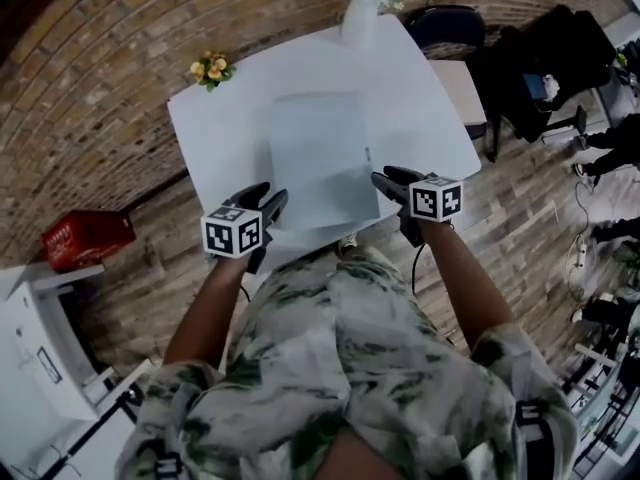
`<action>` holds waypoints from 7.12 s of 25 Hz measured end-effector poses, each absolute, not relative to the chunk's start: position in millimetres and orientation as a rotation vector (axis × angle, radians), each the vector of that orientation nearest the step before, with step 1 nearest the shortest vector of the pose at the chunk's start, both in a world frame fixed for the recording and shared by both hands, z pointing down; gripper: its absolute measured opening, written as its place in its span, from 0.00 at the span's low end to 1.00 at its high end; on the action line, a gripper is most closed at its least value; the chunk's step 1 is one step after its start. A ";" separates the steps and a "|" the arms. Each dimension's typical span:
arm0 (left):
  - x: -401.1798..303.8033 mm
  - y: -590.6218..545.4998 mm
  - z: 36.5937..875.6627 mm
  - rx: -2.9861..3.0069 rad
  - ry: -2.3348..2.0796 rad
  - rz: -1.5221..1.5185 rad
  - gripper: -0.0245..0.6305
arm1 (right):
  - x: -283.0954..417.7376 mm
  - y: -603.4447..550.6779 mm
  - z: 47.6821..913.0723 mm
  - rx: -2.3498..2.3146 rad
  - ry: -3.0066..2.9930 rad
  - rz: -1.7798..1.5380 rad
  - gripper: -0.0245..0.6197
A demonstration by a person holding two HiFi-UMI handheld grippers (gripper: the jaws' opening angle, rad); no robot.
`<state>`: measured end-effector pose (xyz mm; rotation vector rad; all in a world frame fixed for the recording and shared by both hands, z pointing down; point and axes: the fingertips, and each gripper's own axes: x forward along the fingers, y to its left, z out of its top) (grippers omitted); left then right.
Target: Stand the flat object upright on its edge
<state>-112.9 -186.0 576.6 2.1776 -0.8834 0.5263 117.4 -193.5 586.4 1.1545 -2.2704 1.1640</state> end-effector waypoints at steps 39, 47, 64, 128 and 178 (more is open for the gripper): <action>-93.0 -254.3 654.7 1.830 -0.847 0.414 0.41 | 115.7 -260.0 650.0 0.757 -2.184 1.507 0.36; -77.5 -257.2 632.5 1.902 -0.852 0.418 0.41 | 130.0 -262.8 626.5 0.769 -2.230 1.421 0.35; -27.9 -299.7 561.4 2.132 -0.905 0.441 0.41 | 177.3 -298.4 546.6 0.837 -2.431 0.958 0.35; 49.2 -432.3 536.8 2.442 -1.225 0.694 0.38 | 251.8 -437.1 520.5 1.066 -2.380 0.046 0.34; 17.6 -144.7 506.0 2.393 -0.905 0.408 0.08 | 173.8 -143.2 519.2 1.155 -2.386 0.456 0.07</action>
